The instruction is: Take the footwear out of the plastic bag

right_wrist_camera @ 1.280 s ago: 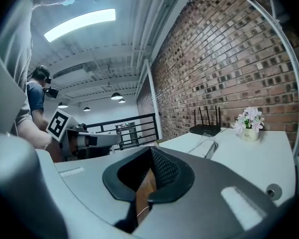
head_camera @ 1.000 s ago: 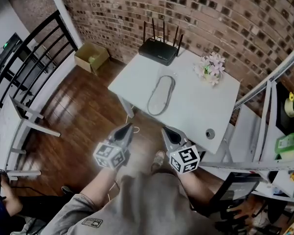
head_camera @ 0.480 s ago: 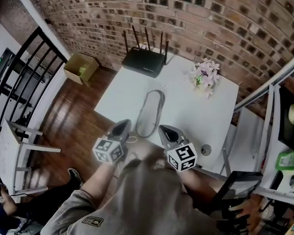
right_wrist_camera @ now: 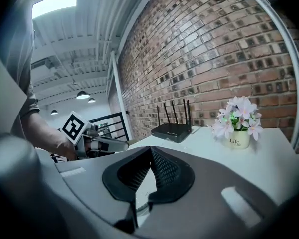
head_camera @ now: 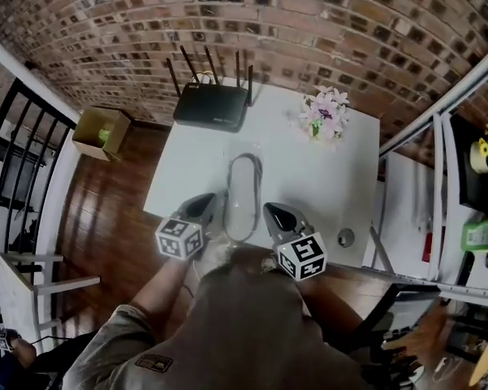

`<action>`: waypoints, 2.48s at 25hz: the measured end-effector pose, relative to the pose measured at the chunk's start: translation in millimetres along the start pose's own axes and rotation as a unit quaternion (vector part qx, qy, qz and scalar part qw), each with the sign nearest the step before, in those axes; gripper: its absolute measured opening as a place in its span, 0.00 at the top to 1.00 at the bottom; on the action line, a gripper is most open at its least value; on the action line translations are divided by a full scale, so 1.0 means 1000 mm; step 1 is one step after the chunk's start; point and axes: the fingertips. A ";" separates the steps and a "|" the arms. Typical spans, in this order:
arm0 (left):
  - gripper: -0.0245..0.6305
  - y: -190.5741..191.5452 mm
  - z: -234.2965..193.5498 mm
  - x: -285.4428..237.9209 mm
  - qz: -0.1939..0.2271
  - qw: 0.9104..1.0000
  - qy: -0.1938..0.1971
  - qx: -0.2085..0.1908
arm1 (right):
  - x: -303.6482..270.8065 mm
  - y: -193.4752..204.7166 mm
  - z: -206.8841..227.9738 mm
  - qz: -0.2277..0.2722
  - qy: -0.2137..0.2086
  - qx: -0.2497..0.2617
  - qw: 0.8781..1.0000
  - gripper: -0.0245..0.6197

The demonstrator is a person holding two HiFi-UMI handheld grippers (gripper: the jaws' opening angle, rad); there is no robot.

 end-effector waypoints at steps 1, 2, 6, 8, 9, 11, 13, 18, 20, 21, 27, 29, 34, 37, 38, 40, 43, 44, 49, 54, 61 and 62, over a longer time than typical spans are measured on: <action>0.96 0.002 -0.004 -0.007 -0.012 1.000 0.010 0.000 | -0.002 0.000 0.001 -0.002 0.011 -0.002 1.000 0.94; 0.96 0.004 -0.007 -0.014 -0.025 0.999 0.021 0.002 | -0.004 0.001 0.001 -0.005 0.021 -0.005 1.000 0.94; 0.78 0.018 -0.017 -0.043 -0.082 0.995 0.063 0.014 | -0.008 0.004 0.000 -0.019 0.061 -0.014 0.998 0.94; 0.73 0.025 -0.020 -0.056 -0.106 0.991 0.080 0.024 | -0.007 0.006 0.000 -0.024 0.081 -0.020 0.996 0.94; 0.72 0.028 -0.020 -0.061 -0.116 0.989 0.086 0.029 | -0.006 0.007 0.000 -0.025 0.091 -0.023 0.995 0.94; 0.71 0.035 -0.022 -0.071 -0.136 0.986 0.094 0.036 | -0.004 0.009 0.000 -0.026 0.107 -0.024 0.994 0.94; 0.71 0.044 -0.023 -0.079 -0.159 0.982 0.097 0.033 | -0.004 0.013 -0.003 -0.033 0.113 -0.021 0.993 0.94; 0.75 0.053 -0.020 -0.081 -0.188 0.977 0.102 0.005 | -0.019 0.041 -0.014 -0.101 0.092 -0.018 0.990 0.93; 0.77 0.045 -0.017 -0.076 -0.185 0.978 0.098 -0.006 | -0.027 0.060 -0.015 -0.135 0.084 -0.026 0.987 0.79; 0.78 0.044 -0.017 -0.074 -0.185 0.978 0.097 -0.011 | -0.032 0.070 -0.015 -0.152 0.081 -0.030 0.985 0.73; 0.80 0.046 -0.021 -0.062 -0.178 0.978 0.101 -0.023 | -0.048 0.124 -0.004 -0.220 0.082 -0.060 0.970 0.60; 0.81 0.047 -0.025 -0.058 -0.174 0.979 0.101 -0.028 | -0.052 0.134 -0.003 -0.230 0.077 -0.073 0.967 0.60; 0.81 0.041 -0.031 -0.049 -0.162 0.982 0.094 -0.029 | -0.051 0.141 0.002 -0.252 0.062 -0.077 0.963 0.73; 0.82 0.040 -0.032 -0.046 -0.158 0.983 0.092 -0.031 | -0.047 0.139 0.011 -0.265 0.061 -0.034 0.962 0.91; 0.82 0.040 -0.032 -0.045 -0.157 0.983 0.091 -0.031 | -0.045 0.138 0.014 -0.273 0.056 -0.016 0.960 0.91; 0.82 0.040 -0.030 -0.044 -0.154 0.984 0.089 -0.031 | -0.043 0.137 0.019 -0.290 0.044 0.023 0.956 0.92; 0.82 0.039 -0.025 -0.043 -0.148 0.984 0.090 -0.032 | -0.040 0.134 0.027 -0.315 0.025 0.104 0.943 0.93; 0.82 0.038 -0.022 -0.043 -0.146 0.985 0.091 -0.033 | -0.040 0.133 0.030 -0.321 0.018 0.134 0.937 0.93; 0.83 0.032 -0.017 -0.040 -0.138 0.986 0.087 -0.035 | -0.039 0.125 0.040 -0.339 -0.022 0.270 0.901 0.94; 0.83 0.030 -0.015 -0.036 -0.131 0.988 0.079 -0.032 | -0.039 0.123 0.050 -0.342 -0.064 0.406 0.845 0.94; 0.83 0.032 -0.006 -0.029 -0.122 0.990 0.072 -0.023 | -0.040 0.125 0.059 -0.333 -0.094 0.485 0.803 0.93; 0.83 0.032 -0.005 -0.028 -0.121 0.990 0.071 -0.022 | -0.040 0.125 0.060 -0.330 -0.094 0.478 0.808 0.92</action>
Point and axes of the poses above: the fingertips, and each gripper's own axes: x backward along the fingers, z to its right, y out of its underside, and after that the axes turned 3 degrees about x, right-handed
